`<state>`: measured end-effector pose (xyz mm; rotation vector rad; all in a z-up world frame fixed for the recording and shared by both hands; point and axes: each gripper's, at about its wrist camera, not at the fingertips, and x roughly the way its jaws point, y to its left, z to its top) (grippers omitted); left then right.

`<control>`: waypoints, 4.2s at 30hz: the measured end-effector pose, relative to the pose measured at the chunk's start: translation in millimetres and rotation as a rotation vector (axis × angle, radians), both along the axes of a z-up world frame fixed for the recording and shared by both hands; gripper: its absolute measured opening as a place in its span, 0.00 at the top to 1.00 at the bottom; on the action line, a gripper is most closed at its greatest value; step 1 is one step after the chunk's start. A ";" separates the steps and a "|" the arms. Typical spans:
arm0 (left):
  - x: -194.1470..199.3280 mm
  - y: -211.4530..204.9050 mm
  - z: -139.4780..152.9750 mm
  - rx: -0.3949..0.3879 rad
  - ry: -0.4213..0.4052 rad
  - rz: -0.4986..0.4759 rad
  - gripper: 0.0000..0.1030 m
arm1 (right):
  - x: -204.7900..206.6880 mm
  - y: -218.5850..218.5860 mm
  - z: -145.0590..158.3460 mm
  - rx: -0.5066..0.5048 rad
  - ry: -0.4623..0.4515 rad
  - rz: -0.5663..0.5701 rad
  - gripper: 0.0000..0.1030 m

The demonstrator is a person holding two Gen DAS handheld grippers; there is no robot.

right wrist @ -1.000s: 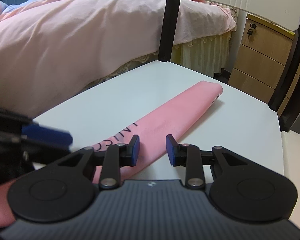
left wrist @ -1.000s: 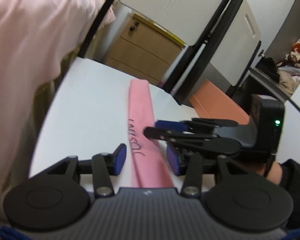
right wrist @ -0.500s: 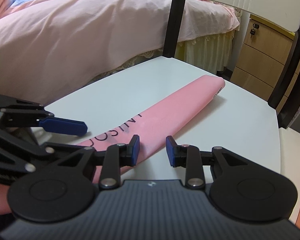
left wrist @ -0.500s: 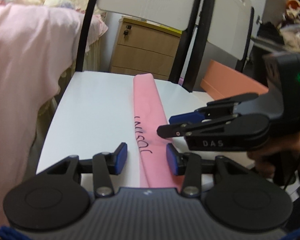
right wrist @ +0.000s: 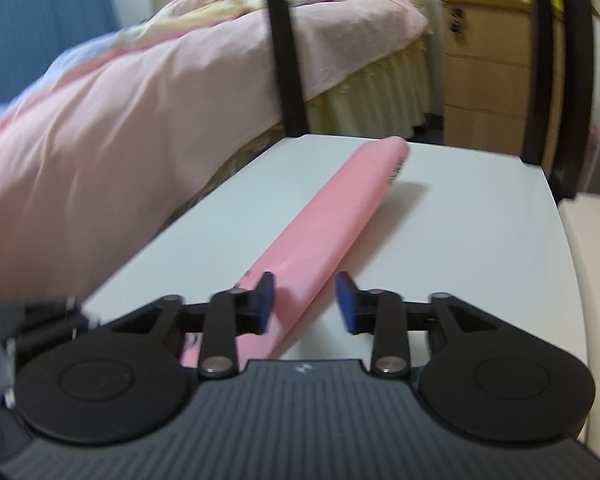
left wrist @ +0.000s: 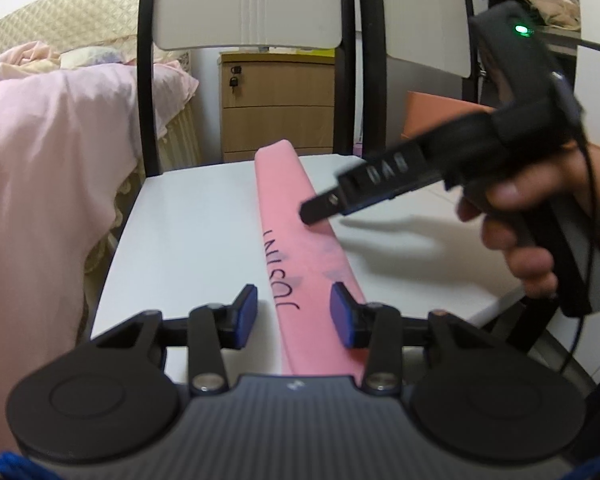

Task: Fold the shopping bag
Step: 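Open the left gripper and release the rolled pink bag, then open the right gripper and release the rolled pink bag, then move the left gripper to one end of the pink tube and grasp it, then lift the pink tube end with the left gripper while the right gripper grasps the tube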

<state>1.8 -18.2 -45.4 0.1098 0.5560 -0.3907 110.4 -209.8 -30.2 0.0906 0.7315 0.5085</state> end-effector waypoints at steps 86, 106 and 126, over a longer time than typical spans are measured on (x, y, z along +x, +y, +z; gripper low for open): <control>16.9 46.1 -52.0 -0.732 0.542 0.039 0.41 | -51.4 37.2 2.1 -0.248 -0.072 0.265 0.72; 21.7 35.0 -66.5 -0.852 0.543 -0.029 0.74 | -49.7 34.0 2.5 -0.195 -0.006 0.232 0.72; 1.2 55.9 -42.5 -0.916 0.431 -0.144 0.96 | -43.6 -28.6 20.1 0.242 0.124 0.147 0.69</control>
